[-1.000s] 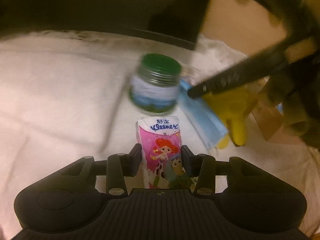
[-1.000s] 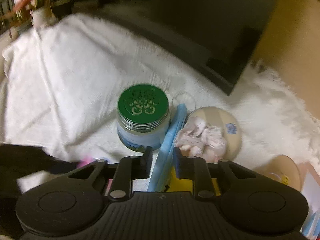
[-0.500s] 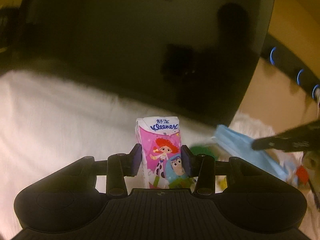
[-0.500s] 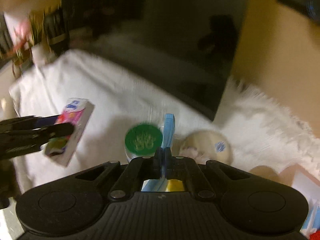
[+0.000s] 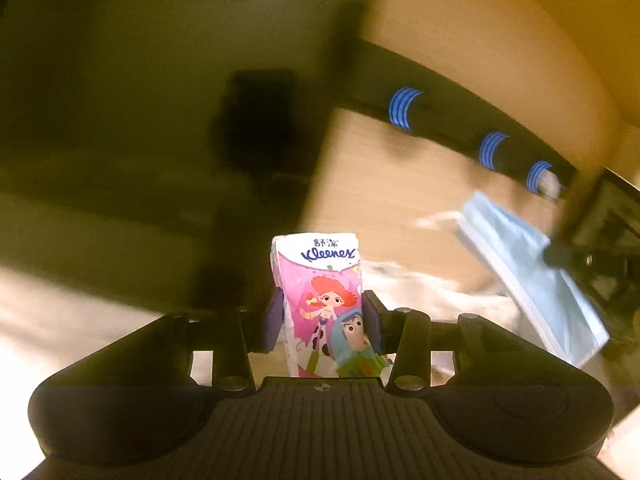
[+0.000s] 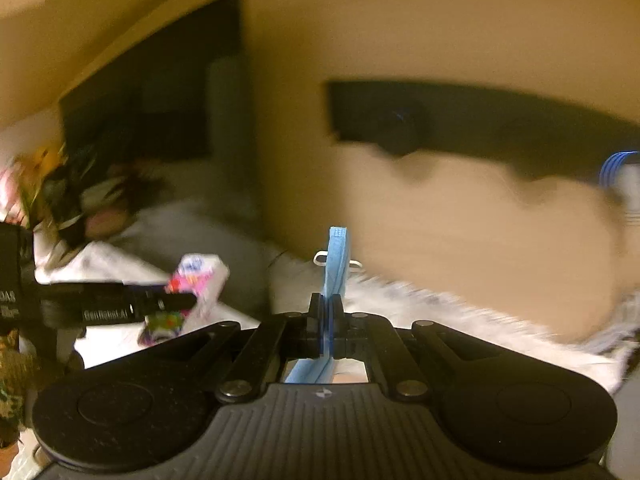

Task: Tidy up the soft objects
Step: 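Carry tissue pack and mask over the pink box and open both tools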

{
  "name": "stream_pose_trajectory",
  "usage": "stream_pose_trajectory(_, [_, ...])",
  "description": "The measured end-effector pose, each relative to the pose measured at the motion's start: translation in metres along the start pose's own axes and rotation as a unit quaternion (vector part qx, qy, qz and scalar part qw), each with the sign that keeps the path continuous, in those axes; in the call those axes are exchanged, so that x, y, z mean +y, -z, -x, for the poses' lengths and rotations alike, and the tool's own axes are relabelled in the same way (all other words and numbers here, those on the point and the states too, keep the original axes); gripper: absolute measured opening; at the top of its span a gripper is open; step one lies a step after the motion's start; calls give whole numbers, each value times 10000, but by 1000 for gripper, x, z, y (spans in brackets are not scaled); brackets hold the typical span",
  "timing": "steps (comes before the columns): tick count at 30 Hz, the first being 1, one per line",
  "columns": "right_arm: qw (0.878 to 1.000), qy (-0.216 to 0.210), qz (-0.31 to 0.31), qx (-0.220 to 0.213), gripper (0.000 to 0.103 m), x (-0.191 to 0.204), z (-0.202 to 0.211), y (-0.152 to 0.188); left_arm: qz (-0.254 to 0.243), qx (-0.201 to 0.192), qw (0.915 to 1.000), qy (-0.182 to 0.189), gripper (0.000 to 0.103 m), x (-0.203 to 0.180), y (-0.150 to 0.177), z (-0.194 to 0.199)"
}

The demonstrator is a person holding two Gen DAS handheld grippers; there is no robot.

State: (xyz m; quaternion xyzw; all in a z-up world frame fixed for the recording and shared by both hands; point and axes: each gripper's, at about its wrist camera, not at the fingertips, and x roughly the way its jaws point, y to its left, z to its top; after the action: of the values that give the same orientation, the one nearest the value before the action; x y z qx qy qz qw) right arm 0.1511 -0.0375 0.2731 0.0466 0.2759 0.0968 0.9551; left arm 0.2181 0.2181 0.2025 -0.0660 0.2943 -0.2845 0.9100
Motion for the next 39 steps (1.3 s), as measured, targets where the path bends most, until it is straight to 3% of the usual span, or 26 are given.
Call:
stream_pose_trajectory(4, [9987,366,-265,-228,2,-43,30,1,-194,305,9966,741,46,-51,-1,-40])
stream_pose_trajectory(9, [9946,791,-582,-323,2,-86,52,11,-316,768,9868,1392,46,-109,14,-91])
stream_pose_trajectory(13, [9911,985,-847,-280,2,-118,53,22,-289,1014,9806,1652,46,-134,25,-123])
stream_pose_trajectory(20, [9882,1067,-1097,41,2,-156,27,47,136,1286,9699,2064,51,-142,46,-171])
stream_pose_trajectory(22, [9868,993,-1258,247,2,-167,9,59,-77,1595,9700,1834,53,-146,63,-192])
stream_pose_trajectory(25, [9812,826,-1621,645,2,-186,-29,84,-880,1906,9737,887,50,-154,85,-219])
stream_pose_trajectory(26, [9781,749,-1756,826,2,-191,-44,95,-956,1917,9736,789,50,-152,88,-221])
stream_pose_trajectory(33, [9651,507,-1966,1657,3,-189,-105,148,-354,1386,9852,950,46,-126,76,-197])
stream_pose_trajectory(36, [9715,171,-1798,1537,4,-176,-94,148,-222,1330,9853,1045,46,-120,73,-185])
stream_pose_trajectory(38, [9790,191,-1590,1260,9,-170,-67,144,-157,1272,9858,1086,46,-121,70,-178])
stream_pose_trajectory(39, [9826,340,-1479,1067,17,-168,-49,142,-116,1234,9861,1108,46,-120,71,-172])
